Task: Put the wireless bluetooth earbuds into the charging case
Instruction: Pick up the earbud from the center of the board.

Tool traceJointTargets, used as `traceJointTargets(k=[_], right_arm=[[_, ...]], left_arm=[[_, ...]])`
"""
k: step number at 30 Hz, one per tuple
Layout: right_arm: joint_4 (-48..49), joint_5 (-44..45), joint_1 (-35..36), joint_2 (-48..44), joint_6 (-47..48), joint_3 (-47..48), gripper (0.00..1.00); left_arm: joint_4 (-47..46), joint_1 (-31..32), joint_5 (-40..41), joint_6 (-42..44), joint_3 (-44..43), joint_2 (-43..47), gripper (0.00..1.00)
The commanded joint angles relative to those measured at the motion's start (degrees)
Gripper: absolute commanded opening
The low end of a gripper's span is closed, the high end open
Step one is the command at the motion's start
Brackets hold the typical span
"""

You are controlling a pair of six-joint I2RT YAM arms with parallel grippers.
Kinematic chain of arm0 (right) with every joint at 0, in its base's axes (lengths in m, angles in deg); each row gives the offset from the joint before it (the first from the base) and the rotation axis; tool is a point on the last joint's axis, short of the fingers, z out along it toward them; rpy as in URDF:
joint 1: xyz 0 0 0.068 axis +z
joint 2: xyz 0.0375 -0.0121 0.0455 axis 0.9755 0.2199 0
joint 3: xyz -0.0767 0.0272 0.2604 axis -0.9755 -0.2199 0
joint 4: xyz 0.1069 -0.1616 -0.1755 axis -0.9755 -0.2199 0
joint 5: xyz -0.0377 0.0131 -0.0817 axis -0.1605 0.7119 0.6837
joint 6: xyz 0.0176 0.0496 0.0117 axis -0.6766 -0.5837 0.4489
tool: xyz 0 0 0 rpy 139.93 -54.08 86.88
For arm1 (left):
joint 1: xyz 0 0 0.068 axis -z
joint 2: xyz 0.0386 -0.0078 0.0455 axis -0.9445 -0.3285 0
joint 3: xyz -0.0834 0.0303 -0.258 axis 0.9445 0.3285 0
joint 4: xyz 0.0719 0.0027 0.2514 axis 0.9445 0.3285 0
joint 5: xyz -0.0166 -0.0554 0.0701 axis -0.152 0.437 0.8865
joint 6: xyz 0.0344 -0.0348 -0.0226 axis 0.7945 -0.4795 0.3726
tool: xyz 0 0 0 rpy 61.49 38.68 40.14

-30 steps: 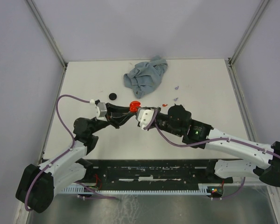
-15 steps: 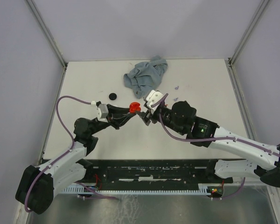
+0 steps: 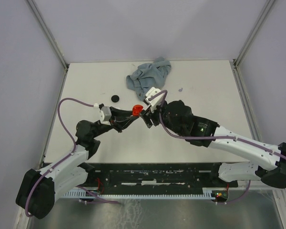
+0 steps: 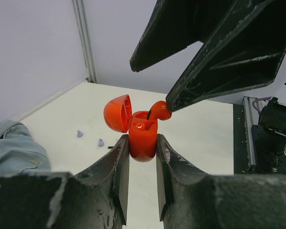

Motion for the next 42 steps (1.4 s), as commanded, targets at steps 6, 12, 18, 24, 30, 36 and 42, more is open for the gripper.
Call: traceJointTargets(k=[6,12,18,24,30,36,42], right_arm=[[-3.6,4.3,0.0,1.0,0.7,2.6,0.7],[-4.0,5.1,-1.0,-0.5,2.4,1.6,0.7],[-4.4,4.0,-2.5,-1.1,2.7,1.4,0.7],[-7.1,3.0,-4.1,-1.0,1.3,2.2,0.71],[-14.9,1.3,-11.8,2.9,-6.4,5.0,0.71],[-23.9,-1.0,-19.6,12.5,-11.1,9.8,0.7],[-22.4,-5.8,-26.1,22.6,-9.0,10.7,0.69]], left_arm=[[-2.2,0.0,-0.1,2.2,0.0,0.9,0.03],[-2.5,0.0,-0.9,1.9,0.0,0.9,0.03],[-2.7,0.0,-2.1,1.8,-0.1,0.9,0.03],[-0.6,-0.1,-0.5,2.6,-0.2,1.5,0.03],[13.8,-0.1,6.0,7.8,-3.1,4.2,0.03],[28.8,-0.2,14.0,12.0,-6.2,7.7,0.03],[36.9,-1.2,16.5,16.7,-6.9,9.3,0.03]])
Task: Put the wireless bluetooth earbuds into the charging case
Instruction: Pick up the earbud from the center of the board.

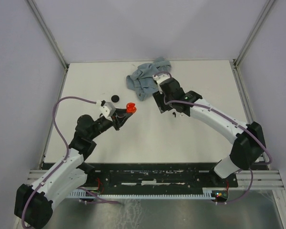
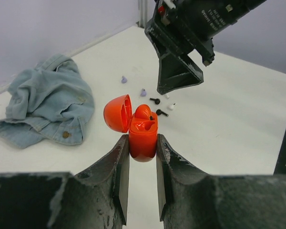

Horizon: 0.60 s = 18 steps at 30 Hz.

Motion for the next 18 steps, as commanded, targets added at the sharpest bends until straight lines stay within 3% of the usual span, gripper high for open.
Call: traceJointTargets(k=[1,10,18], right_arm=[[-0.7,-4.7,-4.3,5.9,1.0,2.5,0.68],[-0.6,-18.8,-13.6,21.3,5.9,9.8,0.67],[-0.2,-23.8,-16.9,31.5,7.1,17.0,0.66]], left_arm=[[5.7,-0.7,4.0,6.0,-1.7,0.5,0.03],[-0.6,-0.7,4.2,4.9,1.7,0.1,0.03],[-2.4,-0.8,4.2,5.2,2.2,-1.4,0.03]])
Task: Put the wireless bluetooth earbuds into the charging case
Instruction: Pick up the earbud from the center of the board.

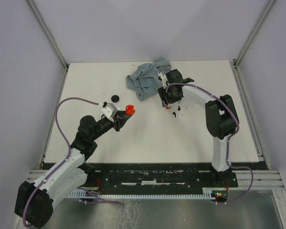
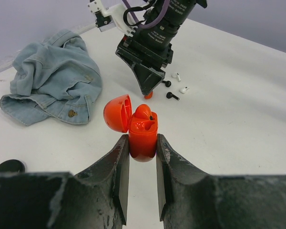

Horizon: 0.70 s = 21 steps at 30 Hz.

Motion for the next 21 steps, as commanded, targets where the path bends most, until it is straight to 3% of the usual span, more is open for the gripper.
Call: traceJointTargets(k=[1,9,21], right_arm=[[0.7,-4.2,-0.8,3.7,0.9,5.7,0.66],[-0.7,-5.4,-1.4,8.7,-0.1,6.6,0.67],[-4.6,-7.2,-0.9,4.1,-3.0,-0.1,0.57]], left_arm=[[-4.3,-0.4,0.4,2.8,-0.5,-0.7,0.03],[-4.7,-0.6,-0.6,2.9,-0.8,-1.0,0.03],[-4.7,-0.6,-1.7,3.1,-1.2,-0.9,0.03]])
